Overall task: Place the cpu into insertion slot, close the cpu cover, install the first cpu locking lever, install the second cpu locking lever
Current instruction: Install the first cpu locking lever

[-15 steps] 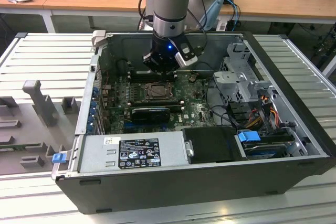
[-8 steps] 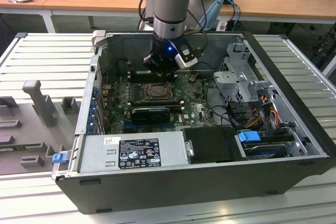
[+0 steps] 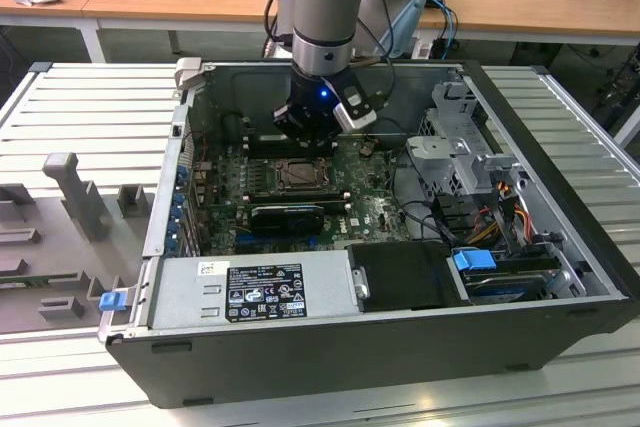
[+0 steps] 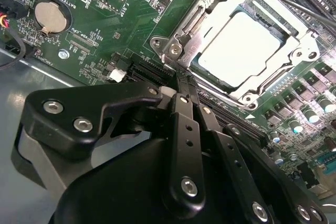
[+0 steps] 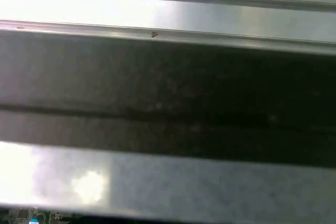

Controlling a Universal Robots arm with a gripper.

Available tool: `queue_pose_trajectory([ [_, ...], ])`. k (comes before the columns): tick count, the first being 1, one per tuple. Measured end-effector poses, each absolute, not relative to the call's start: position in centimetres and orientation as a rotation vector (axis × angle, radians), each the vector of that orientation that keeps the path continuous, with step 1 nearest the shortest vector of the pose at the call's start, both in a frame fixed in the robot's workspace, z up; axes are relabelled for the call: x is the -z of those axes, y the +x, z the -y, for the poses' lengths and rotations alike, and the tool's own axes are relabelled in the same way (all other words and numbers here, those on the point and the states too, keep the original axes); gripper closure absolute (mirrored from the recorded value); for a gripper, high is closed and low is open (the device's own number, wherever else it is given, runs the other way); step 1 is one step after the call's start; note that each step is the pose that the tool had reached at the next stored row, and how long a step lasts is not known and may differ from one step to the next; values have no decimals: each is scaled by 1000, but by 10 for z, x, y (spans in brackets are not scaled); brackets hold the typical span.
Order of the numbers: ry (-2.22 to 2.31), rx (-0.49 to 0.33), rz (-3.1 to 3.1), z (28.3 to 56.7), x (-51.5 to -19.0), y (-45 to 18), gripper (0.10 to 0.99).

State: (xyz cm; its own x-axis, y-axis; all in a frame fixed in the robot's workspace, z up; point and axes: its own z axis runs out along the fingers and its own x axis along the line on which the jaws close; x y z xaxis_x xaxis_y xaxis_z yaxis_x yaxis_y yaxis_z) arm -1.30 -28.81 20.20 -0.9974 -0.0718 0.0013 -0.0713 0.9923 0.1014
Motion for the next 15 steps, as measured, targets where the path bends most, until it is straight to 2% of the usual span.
queue_pose_trajectory([
  [6,112,162,3130,288,-201,-13,980],
  [15,112,160,3129,290,-217,-13,980],
])
